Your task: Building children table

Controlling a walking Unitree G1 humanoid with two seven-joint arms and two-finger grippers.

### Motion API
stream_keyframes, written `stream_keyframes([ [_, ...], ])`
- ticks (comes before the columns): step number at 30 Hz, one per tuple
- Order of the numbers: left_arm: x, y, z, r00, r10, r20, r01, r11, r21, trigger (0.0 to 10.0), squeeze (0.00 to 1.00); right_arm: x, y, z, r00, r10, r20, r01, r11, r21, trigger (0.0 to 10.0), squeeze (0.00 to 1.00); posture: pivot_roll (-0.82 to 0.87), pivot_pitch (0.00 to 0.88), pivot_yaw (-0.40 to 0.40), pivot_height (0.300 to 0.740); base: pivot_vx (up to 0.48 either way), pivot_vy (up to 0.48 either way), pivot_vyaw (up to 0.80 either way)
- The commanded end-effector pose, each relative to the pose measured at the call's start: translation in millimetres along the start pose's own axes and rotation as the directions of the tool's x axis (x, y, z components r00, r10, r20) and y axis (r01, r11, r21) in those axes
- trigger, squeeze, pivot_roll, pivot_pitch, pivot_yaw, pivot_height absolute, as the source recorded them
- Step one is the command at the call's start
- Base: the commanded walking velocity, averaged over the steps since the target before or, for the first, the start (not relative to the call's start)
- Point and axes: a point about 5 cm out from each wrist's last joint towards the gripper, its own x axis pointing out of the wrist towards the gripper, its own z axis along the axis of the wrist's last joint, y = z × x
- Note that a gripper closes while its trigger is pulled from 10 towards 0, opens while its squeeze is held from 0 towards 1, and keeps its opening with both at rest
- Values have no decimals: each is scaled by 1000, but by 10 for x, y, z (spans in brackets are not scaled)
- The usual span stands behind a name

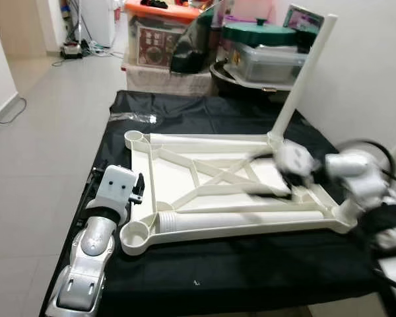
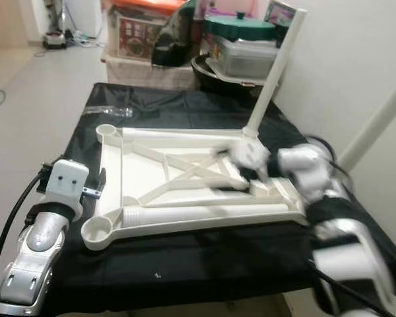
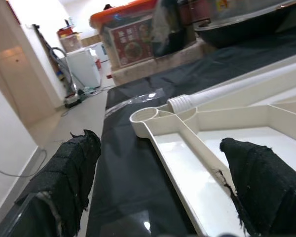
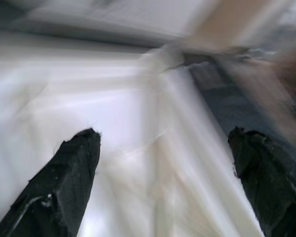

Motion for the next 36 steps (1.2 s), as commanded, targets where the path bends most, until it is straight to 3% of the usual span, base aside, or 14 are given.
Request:
stream_keyframes([
  [1, -3, 126, -14, 997, 82, -11, -82, 997, 2, 10000, 0, 67, -20, -132, 986, -157, -64, 165, 973, 161, 10000, 749, 62, 0, -146, 740, 0, 0, 0],
  [2, -3, 126, -14, 997, 82, -11, -82, 997, 2, 10000, 0, 67, -20, -132, 986, -157, -64, 165, 973, 161, 10000, 749, 62, 0, -146, 740, 0, 0, 0],
  [3, 4, 228, -38, 989, 144, -28, -143, 990, 5, 10000, 0, 237, 108, -186, 974, -201, -103, 221, 943, 251, 10000, 416, 67, 0, -148, 740, 0, 0, 0],
  [5, 4, 228, -38, 989, 144, -28, -143, 990, 5, 10000, 0, 237, 108, -186, 974, -201, -103, 221, 943, 251, 10000, 416, 67, 0, -148, 740, 0, 0, 0],
  [6, 5, 352, -73, 975, 216, -50, -216, 976, 8, 10000, 0, 425, 301, -242, 967, -222, -123, 251, 909, 334, 10000, 251, 80, 0, -146, 740, 0, 0, 0],
  [8, -4, 480, -110, 953, 294, -75, -294, 956, 13, 10000, 0, 607, 522, -299, 959, -226, -168, 277, 866, 416, 10000, 184, 83, 0, -148, 740, 0, 0, 0],
  [10, -47, 707, -160, 891, 442, -105, -441, 897, 31, 10000, 0, 883, 887, -337, 943, -213, -255, 325, 754, 571, 10000, 27, 85, 0, -151, 740, 0, 0, 0],
  [16, -155, 1012, -236, 769, 622, -148, -617, 782, 83, 10000, 0, 1127, 1325, -341, 905, -126, -405, 392, 615, 684, 10000, 0, 95, 0, -160, 740, 0, 0, 0],
  [30, -152, 976, -300, 751, 628, -203, -631, 774, 55, 10000, 0, 1330, 1714, -137, 901, 35, -432, 280, 715, 641, 10000, 0, 98, 0, -162, 740, 0, 0, 0],
  [31, -149, 970, -297, 750, 629, -205, -632, 773, 56, 10000, 0, 1335, 1748, -145, 896, 51, -442, 254, 756, 603, 10000, 0, 102, 0, -164, 740, 0, 0, 0],
  [32, -148, 967, -296, 749, 629, -207, -632, 773, 57, 10000, 0, 1306, 1773, -214, 887, 65, -457, 213, 821, 530, 3961, 0, 106, 0, -171, 740, 0, 0, 0],
  [34, -147, 965, -295, 748, 630, -209, -633, 772, 58, 10000, 0, 1282, 1792, -265, 878, 77, -472, 181, 860, 477, 3961, 0, 106, 0, -172, 740, 0, 0, 0],
  [35, -149, 963, -297, 747, 630, -211, -634, 771, 58, 10000, 0, 1240, 1817, -334, 870, 107, -482, 122, 900, 419, 824, 0, 105, 0, -173, 740, 0, 0, 0],
  [36, -149, 963, -297, 747, 630, -211, -634, 771, 58, 10000, 0, 1240, 1817, -334, 870, 107, -482, 122, 900, 419, 824, 0, 105, 0, -173, 740, 0, 0, 0],
])
